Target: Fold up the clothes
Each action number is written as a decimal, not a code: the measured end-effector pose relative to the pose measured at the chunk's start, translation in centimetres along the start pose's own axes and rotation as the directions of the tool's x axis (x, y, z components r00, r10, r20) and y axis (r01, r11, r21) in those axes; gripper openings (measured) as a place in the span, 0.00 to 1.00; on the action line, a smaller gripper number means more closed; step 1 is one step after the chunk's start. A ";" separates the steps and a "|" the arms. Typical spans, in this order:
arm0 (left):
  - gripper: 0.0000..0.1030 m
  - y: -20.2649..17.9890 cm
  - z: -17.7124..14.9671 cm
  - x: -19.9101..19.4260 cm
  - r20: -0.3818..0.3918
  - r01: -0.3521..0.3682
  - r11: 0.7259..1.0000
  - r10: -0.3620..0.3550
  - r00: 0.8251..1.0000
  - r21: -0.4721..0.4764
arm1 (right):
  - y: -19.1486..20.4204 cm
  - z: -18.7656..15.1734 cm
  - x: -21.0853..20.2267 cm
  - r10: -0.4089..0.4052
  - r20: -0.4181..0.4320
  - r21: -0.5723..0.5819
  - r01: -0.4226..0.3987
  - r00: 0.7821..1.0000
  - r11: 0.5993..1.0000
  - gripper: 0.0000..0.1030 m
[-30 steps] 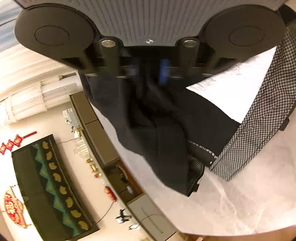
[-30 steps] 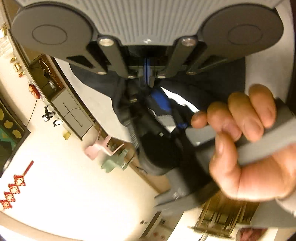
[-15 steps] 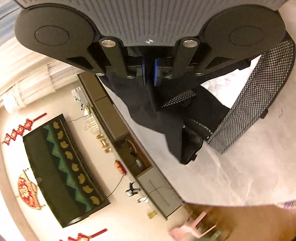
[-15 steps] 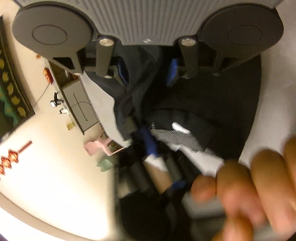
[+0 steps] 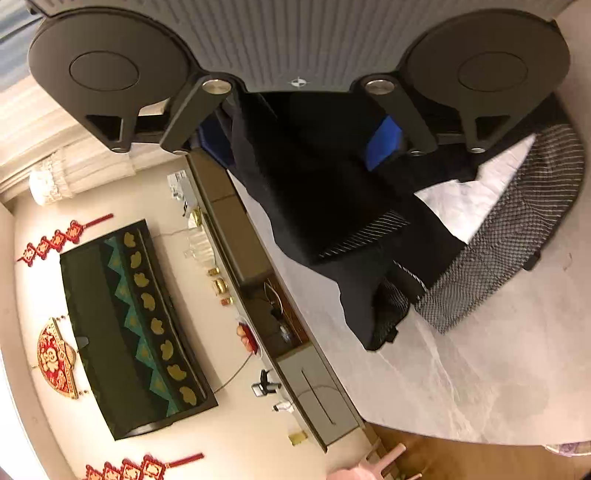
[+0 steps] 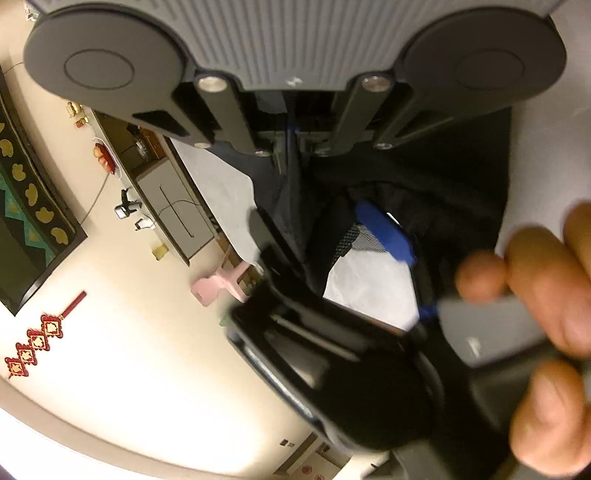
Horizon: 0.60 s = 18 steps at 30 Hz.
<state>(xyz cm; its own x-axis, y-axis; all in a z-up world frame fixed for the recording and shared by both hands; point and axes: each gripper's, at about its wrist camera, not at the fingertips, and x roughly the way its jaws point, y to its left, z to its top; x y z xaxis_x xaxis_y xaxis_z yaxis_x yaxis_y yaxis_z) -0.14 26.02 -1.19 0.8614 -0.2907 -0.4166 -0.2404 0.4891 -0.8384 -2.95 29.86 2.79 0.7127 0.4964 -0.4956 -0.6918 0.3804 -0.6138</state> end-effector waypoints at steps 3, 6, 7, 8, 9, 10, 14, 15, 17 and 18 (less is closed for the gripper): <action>0.30 -0.1 -0.6 1.0 -0.019 -0.042 0.998 0.043 0.999 0.051 | 0.8 -0.1 -0.6 0.019 0.006 -0.015 -0.018 1.000 1.000 0.01; 0.07 0.4 -0.5 1.8 -0.044 -0.082 0.994 0.085 0.995 0.069 | 0.9 -0.8 -1.4 0.026 0.002 0.017 -0.026 1.000 1.000 0.01; 0.07 0.3 -0.4 1.7 -0.032 -0.091 0.992 0.094 0.995 0.084 | 0.7 -1.2 -1.7 0.024 -0.003 0.040 -0.024 1.000 0.999 0.04; 0.06 0.0 -0.1 1.6 -0.020 -0.090 0.992 0.092 0.996 0.091 | 0.3 -2.0 -2.2 0.020 -0.014 0.070 -0.019 1.000 0.997 0.09; 0.06 -0.3 0.5 1.6 -0.013 -0.082 0.992 0.084 0.996 0.092 | -0.5 -3.4 -3.2 0.014 -0.032 0.112 -0.010 0.999 0.994 0.25; 0.06 -1.2 1.3 1.9 -0.006 -0.073 0.992 0.074 0.997 0.101 | -1.3 -4.8 -4.2 0.008 -0.050 0.153 -0.001 0.999 0.988 0.42; 0.05 -9.9 6.7 4.6 0.036 -0.015 0.971 0.007 0.999 0.240 | -5.4 -12.4 -7.8 -0.056 -0.206 0.289 0.116 0.977 0.950 0.55; 0.05 -13.5 8.3 5.3 0.052 0.030 0.957 -0.047 0.998 0.288 | -6.8 -14.7 -8.6 -0.088 -0.269 0.318 0.175 0.959 0.932 0.55; 0.04 -20.6 10.6 4.7 0.086 0.140 0.919 -0.184 0.979 0.369 | -9.8 -18.9 -10.3 -0.135 -0.377 0.373 0.284 0.916 0.883 0.55; 0.02 -23.2 11.3 3.5 0.099 0.195 0.897 -0.253 0.962 0.397 | -11.1 -20.6 -11.4 -0.160 -0.414 0.386 0.332 0.896 0.861 0.55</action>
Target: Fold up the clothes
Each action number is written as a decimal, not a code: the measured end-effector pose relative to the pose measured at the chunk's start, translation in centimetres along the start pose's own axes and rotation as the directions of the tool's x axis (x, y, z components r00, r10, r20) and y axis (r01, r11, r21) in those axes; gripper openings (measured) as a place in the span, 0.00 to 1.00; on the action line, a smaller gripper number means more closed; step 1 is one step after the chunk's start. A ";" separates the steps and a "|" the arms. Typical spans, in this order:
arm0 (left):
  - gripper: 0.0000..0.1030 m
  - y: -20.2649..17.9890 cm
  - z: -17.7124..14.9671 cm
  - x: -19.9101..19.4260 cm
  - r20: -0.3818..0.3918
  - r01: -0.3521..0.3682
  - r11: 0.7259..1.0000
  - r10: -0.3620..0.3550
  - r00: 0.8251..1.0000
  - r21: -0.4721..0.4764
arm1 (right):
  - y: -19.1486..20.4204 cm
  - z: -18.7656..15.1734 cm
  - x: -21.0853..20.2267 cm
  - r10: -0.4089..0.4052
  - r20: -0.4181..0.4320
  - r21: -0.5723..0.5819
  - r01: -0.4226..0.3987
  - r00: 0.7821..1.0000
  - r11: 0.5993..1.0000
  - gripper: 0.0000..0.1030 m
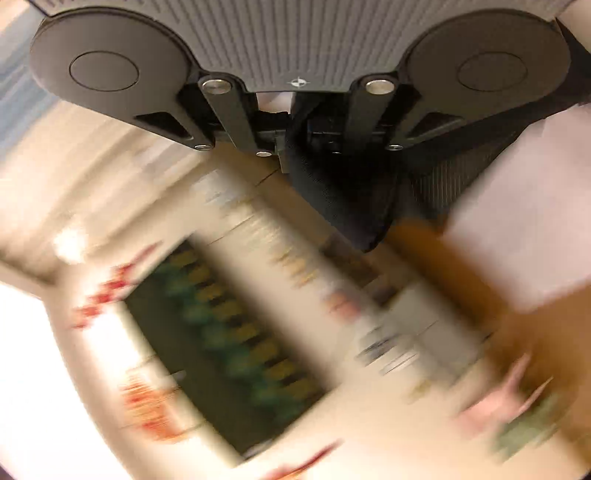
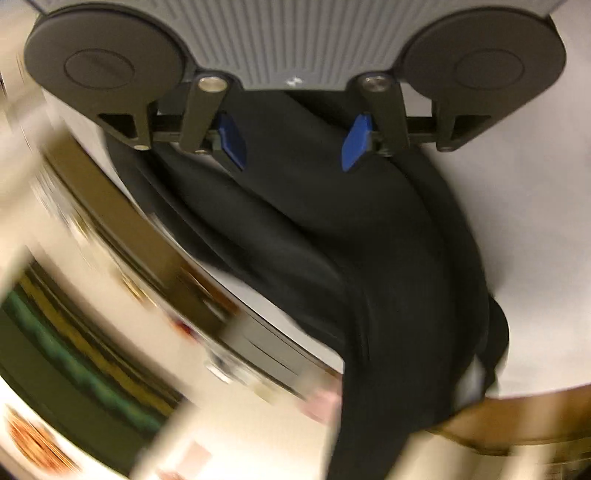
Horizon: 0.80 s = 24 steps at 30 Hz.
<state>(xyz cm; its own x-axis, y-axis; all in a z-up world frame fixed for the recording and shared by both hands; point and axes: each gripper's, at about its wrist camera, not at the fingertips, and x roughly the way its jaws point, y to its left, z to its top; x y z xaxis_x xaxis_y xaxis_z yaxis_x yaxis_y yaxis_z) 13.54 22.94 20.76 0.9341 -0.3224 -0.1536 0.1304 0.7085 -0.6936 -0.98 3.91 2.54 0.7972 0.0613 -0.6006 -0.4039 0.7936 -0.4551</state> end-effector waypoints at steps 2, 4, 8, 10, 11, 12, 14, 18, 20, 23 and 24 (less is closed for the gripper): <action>0.02 -3.0 2.7 -2.2 0.072 0.088 0.995 -0.091 0.993 0.042 | -4.1 -2.1 -0.1 -0.070 -0.047 0.069 0.073 0.996 0.995 0.55; 0.02 -2.6 3.8 -6.4 0.139 0.092 0.994 -0.100 0.985 0.060 | -7.9 -4.2 -0.7 -0.091 -0.069 0.141 0.100 0.993 0.985 0.64; 0.02 6.6 1.1 -13.0 0.156 -0.140 0.984 0.155 0.976 -0.107 | -15.5 -8.4 -1.1 -0.065 -0.105 0.366 0.099 0.992 0.925 0.71; 0.02 12.9 -1.8 -14.6 0.107 -0.300 0.923 0.332 0.937 -0.240 | -20.3 -10.6 -0.9 -0.078 -0.149 0.537 0.147 0.986 0.831 0.72; 0.02 15.6 -3.3 -15.0 0.082 -0.360 0.886 0.398 0.914 -0.294 | -22.6 -12.2 -1.0 -0.092 -0.179 0.619 0.185 0.980 0.764 0.73; 0.02 17.6 -4.7 -15.0 0.058 -0.395 0.856 0.437 0.898 -0.335 | -25.0 -14.1 -1.1 -0.107 -0.218 0.694 0.231 0.970 0.681 0.76; 0.02 20.6 -7.1 -14.3 0.013 -0.441 0.805 0.485 0.874 -0.395 | -28.5 -17.6 -1.5 -0.094 -0.276 0.798 0.283 0.957 0.533 0.76; 0.02 22.9 -9.1 -12.8 -0.046 -0.465 0.779 0.493 0.869 -0.421 | -30.8 -22.1 -0.9 -0.041 -0.378 0.818 0.354 0.925 0.452 0.78; 0.02 22.2 -8.7 -12.4 -0.036 -0.491 0.799 0.512 0.858 -0.348 | -30.5 -22.5 0.4 0.007 -0.403 0.806 0.351 0.915 0.477 0.78; 0.02 22.4 -9.2 -12.2 -0.055 -0.502 0.803 0.513 0.856 -0.320 | -28.8 -20.6 3.0 0.015 -0.413 0.744 0.328 0.911 0.583 0.70; 0.02 22.5 -9.3 -12.0 -0.063 -0.504 0.805 0.512 0.857 -0.313 | -28.5 -19.7 3.4 -0.008 -0.407 0.714 0.323 0.914 0.621 0.49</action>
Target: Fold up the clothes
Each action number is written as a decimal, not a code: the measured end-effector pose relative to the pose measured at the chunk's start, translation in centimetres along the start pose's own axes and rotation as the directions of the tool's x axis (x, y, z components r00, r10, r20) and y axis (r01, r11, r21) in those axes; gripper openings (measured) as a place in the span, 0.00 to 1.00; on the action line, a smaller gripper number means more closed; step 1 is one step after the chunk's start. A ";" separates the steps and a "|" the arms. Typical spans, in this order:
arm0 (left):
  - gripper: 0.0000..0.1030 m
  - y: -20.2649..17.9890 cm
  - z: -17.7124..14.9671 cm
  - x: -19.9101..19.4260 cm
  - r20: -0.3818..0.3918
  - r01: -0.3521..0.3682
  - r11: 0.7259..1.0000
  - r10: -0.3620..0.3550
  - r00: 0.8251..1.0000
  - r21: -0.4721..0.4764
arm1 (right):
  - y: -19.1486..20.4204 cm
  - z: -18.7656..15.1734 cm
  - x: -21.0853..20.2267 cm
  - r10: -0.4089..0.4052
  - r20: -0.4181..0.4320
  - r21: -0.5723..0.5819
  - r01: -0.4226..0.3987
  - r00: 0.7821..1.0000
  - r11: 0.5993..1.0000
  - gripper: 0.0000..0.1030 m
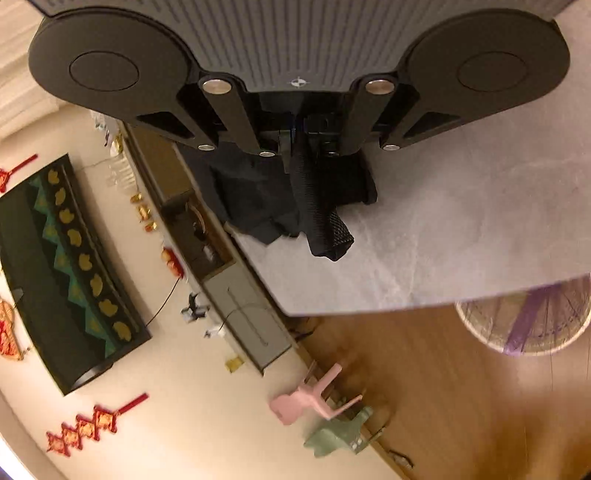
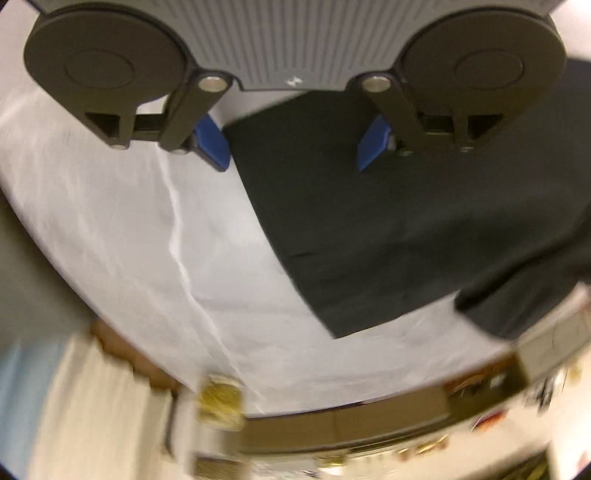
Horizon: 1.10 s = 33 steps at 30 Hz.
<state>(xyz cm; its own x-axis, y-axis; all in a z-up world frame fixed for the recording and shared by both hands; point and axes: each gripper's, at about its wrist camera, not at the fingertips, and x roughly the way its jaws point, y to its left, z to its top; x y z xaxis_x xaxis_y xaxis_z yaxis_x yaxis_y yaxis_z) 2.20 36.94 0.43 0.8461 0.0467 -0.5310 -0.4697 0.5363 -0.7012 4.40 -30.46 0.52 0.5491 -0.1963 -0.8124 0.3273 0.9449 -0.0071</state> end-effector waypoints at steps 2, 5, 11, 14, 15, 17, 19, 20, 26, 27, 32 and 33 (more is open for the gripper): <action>0.02 0.1 0.1 0.3 -0.002 0.005 1.000 -0.005 1.000 0.023 | 1.4 0.5 0.1 0.011 0.034 -0.061 -0.009 0.999 0.998 0.06; 0.02 1.1 1.2 -0.8 0.083 0.061 0.998 -0.060 0.995 -0.009 | 2.5 1.6 -0.6 0.008 0.137 -0.121 0.009 0.991 0.993 0.05; 0.02 4.0 0.6 -1.8 -0.003 -0.011 0.999 0.011 1.000 -0.050 | -0.4 2.0 -2.1 -0.031 0.158 -0.008 0.033 0.987 0.999 0.05; 0.02 5.2 -0.3 -1.6 -0.070 -0.120 0.993 0.118 0.991 -0.020 | -0.3 1.1 -1.7 -0.103 0.097 -0.029 0.106 0.990 0.994 0.07; 0.04 5.4 -0.4 -2.0 -0.064 -0.150 0.989 0.150 0.987 -0.007 | -0.3 1.0 -1.9 -0.140 0.107 -0.027 0.144 0.984 0.989 0.15; 0.13 5.5 0.1 -3.3 -0.018 -0.178 0.984 0.178 0.984 0.001 | -0.2 1.1 -2.9 -0.193 0.164 -0.015 0.198 0.967 0.980 0.38; 0.17 4.9 0.3 -5.1 0.062 -0.187 0.982 0.186 0.981 0.014 | 0.3 1.1 -4.9 -0.225 0.287 -0.003 0.236 0.931 0.972 0.49; 0.19 4.2 0.3 -5.9 0.104 -0.194 0.980 0.190 0.976 0.036 | 1.0 1.1 -5.3 -0.185 0.323 -0.028 0.205 0.928 0.978 0.49; 0.25 -0.3 -1.5 -4.3 0.018 -0.013 0.979 0.009 1.000 0.204 | 7.9 -0.4 -3.0 0.124 0.210 -0.272 -0.064 0.970 0.960 0.46; 0.25 -0.8 -2.0 -3.5 -0.034 0.015 0.974 -0.008 0.999 0.227 | 8.4 -0.5 -2.3 0.122 0.190 -0.302 -0.061 0.974 0.951 0.46; 0.25 0.0 -3.8 0.4 -0.182 -0.111 0.939 0.177 0.967 0.325 | 5.4 -0.2 0.0 0.055 0.076 -0.202 -0.039 0.996 0.979 0.45; 0.19 0.6 -3.9 0.5 -0.180 -0.139 0.936 0.206 0.962 0.324 | 4.0 -0.1 0.0 0.056 0.054 -0.147 -0.047 0.997 0.988 0.47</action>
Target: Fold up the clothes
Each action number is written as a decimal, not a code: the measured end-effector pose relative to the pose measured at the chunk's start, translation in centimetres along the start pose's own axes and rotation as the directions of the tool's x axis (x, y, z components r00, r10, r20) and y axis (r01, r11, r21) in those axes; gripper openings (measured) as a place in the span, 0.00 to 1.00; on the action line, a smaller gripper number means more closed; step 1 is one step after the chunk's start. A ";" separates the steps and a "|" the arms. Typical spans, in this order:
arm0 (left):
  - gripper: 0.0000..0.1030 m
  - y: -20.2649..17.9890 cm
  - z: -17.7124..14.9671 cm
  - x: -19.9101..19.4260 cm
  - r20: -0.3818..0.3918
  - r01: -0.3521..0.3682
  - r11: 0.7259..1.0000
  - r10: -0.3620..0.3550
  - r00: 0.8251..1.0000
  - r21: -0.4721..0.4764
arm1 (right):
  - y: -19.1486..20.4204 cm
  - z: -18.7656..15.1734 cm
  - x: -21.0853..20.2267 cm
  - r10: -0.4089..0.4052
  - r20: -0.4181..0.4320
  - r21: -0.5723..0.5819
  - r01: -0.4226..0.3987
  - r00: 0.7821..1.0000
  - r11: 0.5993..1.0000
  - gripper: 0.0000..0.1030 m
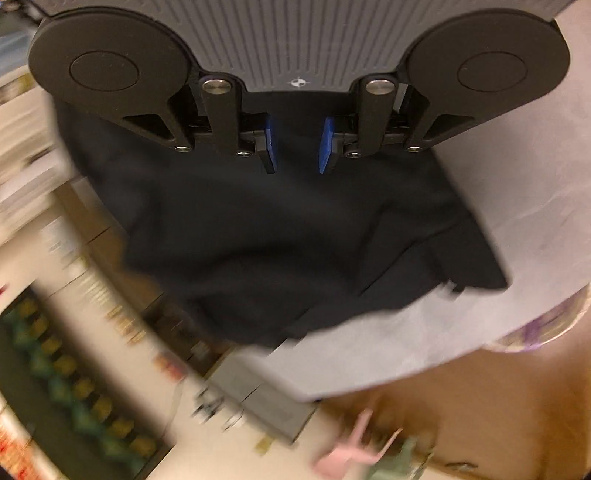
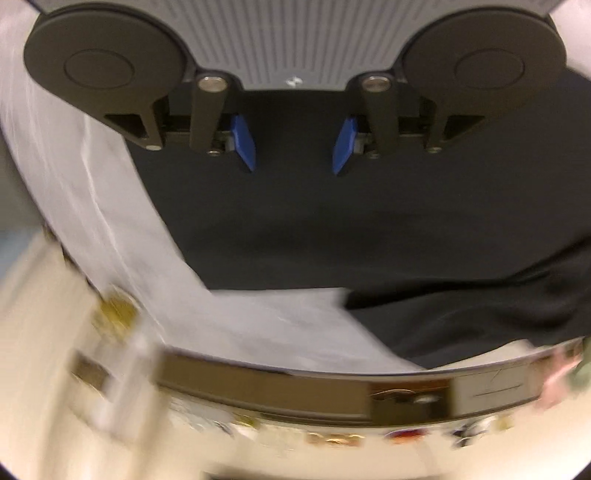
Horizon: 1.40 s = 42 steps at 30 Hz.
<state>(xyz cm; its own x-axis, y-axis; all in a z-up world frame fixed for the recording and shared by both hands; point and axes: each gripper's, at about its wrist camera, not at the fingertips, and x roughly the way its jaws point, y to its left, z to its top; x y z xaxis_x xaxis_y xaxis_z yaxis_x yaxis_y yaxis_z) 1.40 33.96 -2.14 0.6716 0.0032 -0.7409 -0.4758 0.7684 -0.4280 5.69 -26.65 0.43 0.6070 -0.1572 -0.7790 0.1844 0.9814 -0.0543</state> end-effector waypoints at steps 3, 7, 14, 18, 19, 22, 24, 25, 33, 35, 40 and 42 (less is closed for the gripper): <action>0.18 1.8 0.2 -0.6 0.030 -0.057 0.997 0.059 0.998 -0.056 | -3.4 -0.6 -0.6 -0.001 -0.052 0.092 0.005 0.999 0.996 0.50; 0.20 2.7 1.3 -2.8 0.152 -0.170 0.976 0.190 0.970 -0.138 | -5.9 -1.1 -1.2 -0.077 -0.066 0.128 0.085 0.995 0.988 0.49; 0.23 -5.5 0.7 0.8 0.091 0.130 0.990 -0.125 0.988 -0.057 | -4.5 3.3 -1.4 0.520 0.175 0.478 -0.534 0.836 0.697 0.52; 0.23 -7.1 1.0 4.8 0.013 0.079 0.997 -0.079 0.997 -0.021 | -1.2 6.8 3.3 0.575 0.174 0.585 -0.554 0.799 0.592 0.53; 0.23 -6.8 1.3 5.2 0.014 0.074 0.997 -0.073 0.997 -0.015 | -0.7 7.4 4.6 0.565 0.171 0.610 -0.538 0.807 0.582 0.54; 0.23 -5.1 2.0 6.1 0.004 0.066 0.998 -0.066 0.998 -0.022 | 0.2 8.5 8.6 0.530 0.157 0.683 -0.480 0.833 0.551 0.54; 0.21 -3.9 2.4 6.5 -0.004 0.071 0.997 -0.071 0.997 -0.032 | 0.5 9.5 11.7 0.505 0.152 0.702 -0.452 0.850 0.551 0.52; 0.21 -3.7 2.6 6.7 -0.001 0.076 0.997 -0.076 0.997 -0.025 | 0.7 10.0 13.0 0.489 0.152 0.701 -0.443 0.859 0.559 0.31; 0.21 -3.8 3.6 7.1 -0.014 0.086 0.996 -0.087 0.996 -0.038 | 5.3 10.3 -4.1 0.363 0.563 0.011 -0.445 0.743 0.895 0.00; 0.21 -4.0 3.4 7.0 -0.014 0.081 0.996 -0.081 0.997 -0.028 | 5.2 7.6 -6.1 0.351 0.537 -0.023 -0.403 0.767 0.915 0.01; 0.21 -3.7 2.9 6.3 -0.013 0.072 0.997 -0.072 0.997 -0.016 | 1.5 1.2 -1.7 0.353 0.296 0.197 -0.418 0.888 0.887 0.48; 0.21 -3.6 2.7 6.1 -0.010 0.068 0.998 -0.068 0.998 -0.009 | -1.7 -0.6 1.8 0.391 0.247 0.433 -0.462 0.887 0.774 0.52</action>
<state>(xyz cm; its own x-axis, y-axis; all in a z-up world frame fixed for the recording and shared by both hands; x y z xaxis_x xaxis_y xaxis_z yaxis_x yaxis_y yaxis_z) 8.71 32.97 -3.71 0.6968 -0.0553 -0.7151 -0.4344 0.7608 -0.4822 6.00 -28.54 -1.26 0.8014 0.2170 -0.5574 0.1972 0.7839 0.5888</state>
